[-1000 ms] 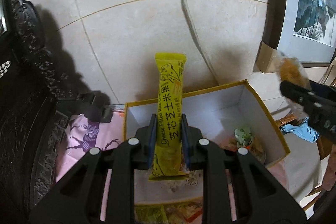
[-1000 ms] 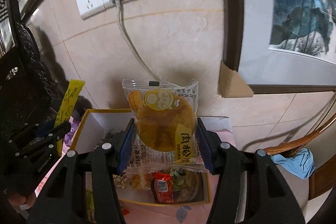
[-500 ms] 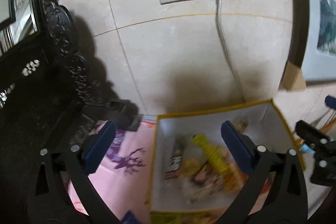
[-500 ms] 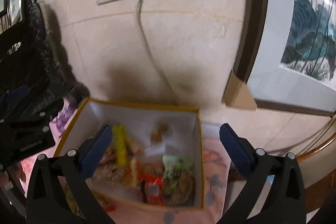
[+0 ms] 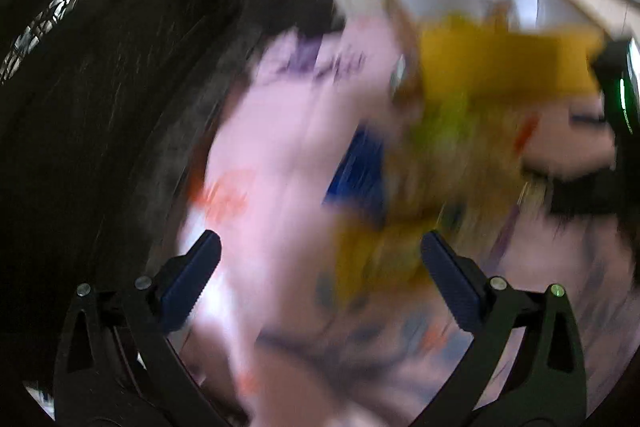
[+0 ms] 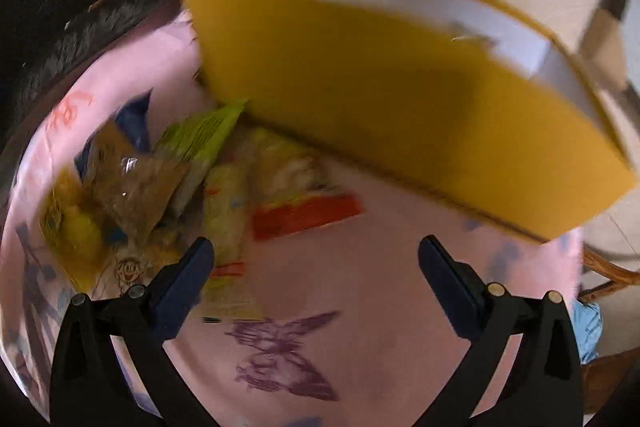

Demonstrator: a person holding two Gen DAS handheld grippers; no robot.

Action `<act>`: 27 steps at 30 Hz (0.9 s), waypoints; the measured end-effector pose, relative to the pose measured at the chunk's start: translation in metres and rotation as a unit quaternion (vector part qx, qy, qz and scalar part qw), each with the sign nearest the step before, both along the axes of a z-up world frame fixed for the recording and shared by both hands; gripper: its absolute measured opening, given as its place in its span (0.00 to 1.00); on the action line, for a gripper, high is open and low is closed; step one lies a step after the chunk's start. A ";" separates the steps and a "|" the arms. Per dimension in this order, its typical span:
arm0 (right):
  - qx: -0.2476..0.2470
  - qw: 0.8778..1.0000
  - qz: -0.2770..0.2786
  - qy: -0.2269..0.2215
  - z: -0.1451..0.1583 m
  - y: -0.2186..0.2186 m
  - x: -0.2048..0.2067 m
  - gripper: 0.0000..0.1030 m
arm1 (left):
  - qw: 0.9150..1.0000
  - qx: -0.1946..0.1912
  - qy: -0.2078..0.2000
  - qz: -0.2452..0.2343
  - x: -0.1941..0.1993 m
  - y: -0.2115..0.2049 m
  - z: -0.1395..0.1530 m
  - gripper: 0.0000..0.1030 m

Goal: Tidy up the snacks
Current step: 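Grasp a clear rice stick pack with the right gripper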

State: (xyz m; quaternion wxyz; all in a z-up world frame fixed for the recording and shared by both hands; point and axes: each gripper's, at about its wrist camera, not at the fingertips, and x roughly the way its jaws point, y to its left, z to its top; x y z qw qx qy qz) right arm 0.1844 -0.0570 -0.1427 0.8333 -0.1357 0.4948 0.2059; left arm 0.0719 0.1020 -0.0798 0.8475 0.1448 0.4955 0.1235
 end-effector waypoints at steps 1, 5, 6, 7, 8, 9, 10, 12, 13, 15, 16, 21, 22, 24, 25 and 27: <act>0.002 1.000 0.007 -0.007 -0.001 0.004 0.000 0.99 | 0.999 0.031 0.005 0.011 -0.013 0.004 -0.005 0.98; -0.020 1.000 0.006 0.011 -0.024 0.022 0.008 0.99 | 0.996 0.074 0.019 0.035 -0.047 0.008 -0.019 0.98; -0.018 1.000 -0.002 0.017 -0.029 0.023 0.009 0.99 | 0.997 0.063 0.024 0.040 -0.051 0.009 -0.021 0.98; -0.002 1.000 -0.014 0.010 -0.031 0.021 0.008 0.98 | 0.997 0.043 0.036 0.050 -0.055 0.011 -0.026 0.98; 0.007 1.000 -0.025 0.011 -0.032 0.018 0.007 0.92 | 0.997 0.029 0.046 0.056 -0.057 0.011 -0.028 0.98; 0.013 0.999 -0.037 0.008 -0.030 0.015 0.004 0.85 | 0.997 0.019 0.051 0.057 -0.058 0.010 -0.030 0.98; 0.013 0.999 -0.046 0.006 -0.026 0.012 0.001 0.67 | 0.997 0.015 0.052 0.053 -0.060 0.008 -0.029 0.98; 0.012 0.998 -0.061 0.011 -0.019 0.008 -0.008 0.48 | 0.998 0.019 0.052 0.037 -0.062 -0.001 -0.031 0.98; 0.009 0.998 -0.066 0.017 -0.017 0.007 -0.012 0.43 | 0.998 0.026 0.050 0.023 -0.060 -0.007 -0.033 0.98; 0.006 0.998 -0.066 0.023 -0.019 0.003 -0.022 0.36 | 0.998 0.035 0.048 0.006 -0.054 -0.016 -0.032 0.98; 0.009 0.997 -0.073 0.032 -0.017 -0.002 -0.027 0.36 | 0.998 0.035 0.047 -0.001 -0.052 -0.021 -0.033 0.98; 0.052 0.985 -0.144 0.079 -0.007 -0.043 -0.051 0.35 | 0.999 0.000 0.033 -0.020 -0.047 -0.031 -0.031 0.98; 0.051 0.984 -0.150 0.077 -0.010 -0.053 -0.062 0.35 | 0.999 -0.007 0.032 -0.018 -0.045 -0.031 -0.033 0.98; 0.043 0.984 -0.157 0.073 -0.005 -0.066 -0.075 0.35 | 0.999 -0.039 0.019 -0.029 -0.043 -0.035 -0.034 0.98; 0.040 0.983 -0.161 0.072 0.001 -0.074 -0.085 0.35 | 0.998 -0.055 0.012 -0.035 -0.043 -0.037 -0.035 0.98; 0.034 0.982 -0.171 0.076 0.007 -0.090 -0.100 0.35 | 0.995 -0.088 -0.003 -0.043 -0.043 -0.049 -0.042 0.98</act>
